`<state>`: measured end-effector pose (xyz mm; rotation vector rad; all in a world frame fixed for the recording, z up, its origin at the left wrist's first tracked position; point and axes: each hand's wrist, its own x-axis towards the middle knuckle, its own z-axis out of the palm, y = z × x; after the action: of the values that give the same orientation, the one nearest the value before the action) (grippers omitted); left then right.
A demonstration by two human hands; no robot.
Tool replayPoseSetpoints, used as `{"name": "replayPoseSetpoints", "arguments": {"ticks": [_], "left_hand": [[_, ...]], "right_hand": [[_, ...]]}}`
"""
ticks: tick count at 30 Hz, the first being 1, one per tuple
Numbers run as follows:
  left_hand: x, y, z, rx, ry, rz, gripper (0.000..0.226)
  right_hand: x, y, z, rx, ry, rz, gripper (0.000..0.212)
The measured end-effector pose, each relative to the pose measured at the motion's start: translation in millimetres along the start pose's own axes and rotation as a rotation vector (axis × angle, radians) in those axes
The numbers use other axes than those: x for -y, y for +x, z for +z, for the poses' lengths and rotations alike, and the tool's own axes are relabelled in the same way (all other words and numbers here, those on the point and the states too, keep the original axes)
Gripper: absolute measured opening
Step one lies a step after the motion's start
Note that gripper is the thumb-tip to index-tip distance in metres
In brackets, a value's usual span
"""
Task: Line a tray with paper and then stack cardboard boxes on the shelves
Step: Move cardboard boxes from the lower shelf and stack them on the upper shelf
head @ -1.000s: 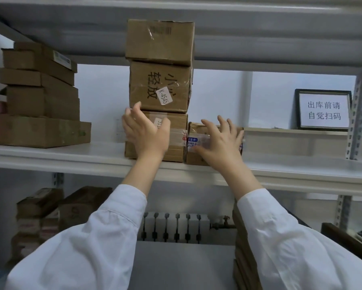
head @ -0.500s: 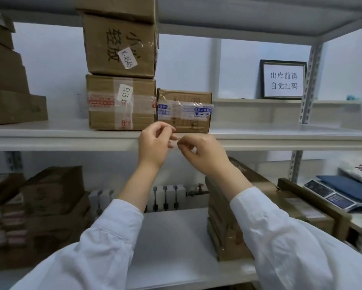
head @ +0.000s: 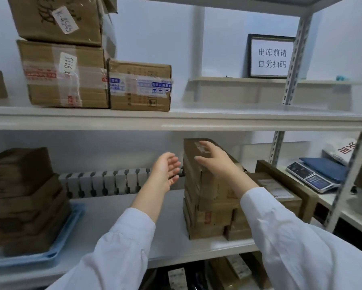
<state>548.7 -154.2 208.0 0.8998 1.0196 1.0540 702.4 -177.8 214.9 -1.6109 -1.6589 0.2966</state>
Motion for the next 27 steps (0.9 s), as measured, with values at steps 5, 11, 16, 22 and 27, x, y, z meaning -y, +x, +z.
{"name": "replayPoseSetpoints", "arguments": {"ticks": [5,11,16,22,27], "left_hand": [[27,1,38,-0.015,-0.001,-0.118,0.035],[47,7,63,0.009,0.075,-0.208,0.080],[53,16,76,0.068,0.072,-0.244,0.086],[58,33,76,0.007,0.061,-0.249,0.116],[52,43,56,-0.055,-0.104,-0.258,0.059]], "right_hand": [[-34,7,-14,-0.031,0.160,0.065,0.052],[-72,20,-34,-0.205,-0.200,0.388,0.061],[-91,28,-41,0.006,0.222,0.587,0.031],[-87,40,-39,0.025,0.306,0.513,0.035],[-69,47,-35,-0.030,0.387,0.412,0.056]]}}
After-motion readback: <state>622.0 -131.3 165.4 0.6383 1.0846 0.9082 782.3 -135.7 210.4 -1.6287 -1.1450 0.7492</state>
